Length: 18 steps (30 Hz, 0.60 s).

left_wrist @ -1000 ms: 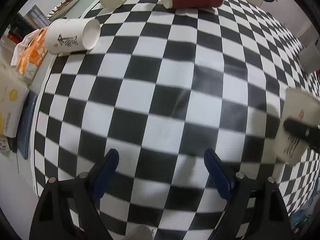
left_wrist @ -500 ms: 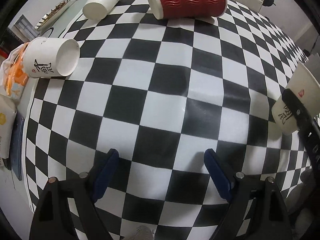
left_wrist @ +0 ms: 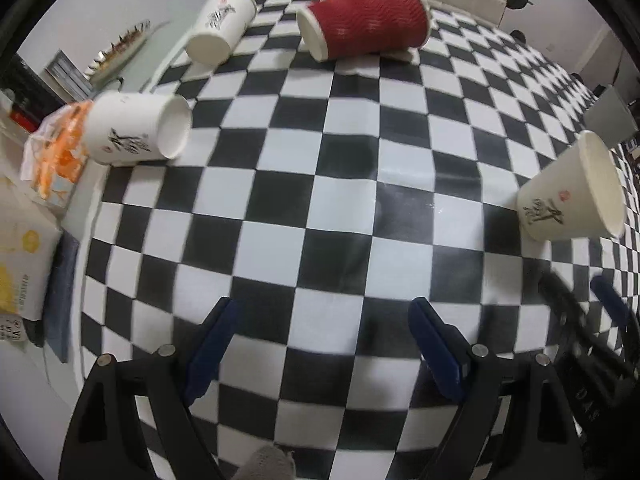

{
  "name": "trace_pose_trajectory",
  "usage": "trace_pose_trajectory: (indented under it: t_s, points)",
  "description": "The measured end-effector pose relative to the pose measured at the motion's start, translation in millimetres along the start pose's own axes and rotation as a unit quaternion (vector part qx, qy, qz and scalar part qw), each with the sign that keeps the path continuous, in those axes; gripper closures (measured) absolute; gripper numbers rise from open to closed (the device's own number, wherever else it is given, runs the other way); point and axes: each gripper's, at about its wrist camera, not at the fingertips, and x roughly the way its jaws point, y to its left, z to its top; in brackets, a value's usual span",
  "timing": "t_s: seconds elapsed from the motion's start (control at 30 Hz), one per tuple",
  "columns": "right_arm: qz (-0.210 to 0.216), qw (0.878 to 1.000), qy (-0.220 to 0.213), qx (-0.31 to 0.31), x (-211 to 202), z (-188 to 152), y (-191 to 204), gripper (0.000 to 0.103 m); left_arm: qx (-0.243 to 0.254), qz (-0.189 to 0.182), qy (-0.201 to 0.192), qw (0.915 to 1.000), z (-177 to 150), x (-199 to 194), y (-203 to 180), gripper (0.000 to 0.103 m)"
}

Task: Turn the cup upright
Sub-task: 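Lower the cup upright onto the table with the right tool and open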

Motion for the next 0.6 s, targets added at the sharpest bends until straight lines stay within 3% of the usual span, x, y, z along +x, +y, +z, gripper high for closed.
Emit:
trace_pose_trajectory:
  t_s: [0.1,0.27,0.6]
  points:
    - [-0.022,0.999,0.024,0.013,-28.0,-13.6,-6.2,0.015,0.007,0.001,-0.017,0.9998,-12.5,-23.9,-0.8,0.004]
    - [-0.06,0.997,0.037,0.039,-89.1,-22.5,-24.3,0.015,0.026,-0.007,-0.048,0.9985,-9.7,-78.8,-18.3,0.004]
    - [-0.069,0.997,0.007,0.044,-234.3,-12.8,-46.4,0.015,0.045,-0.034,-0.108,0.9926,-17.0,-185.9,-42.0,0.004]
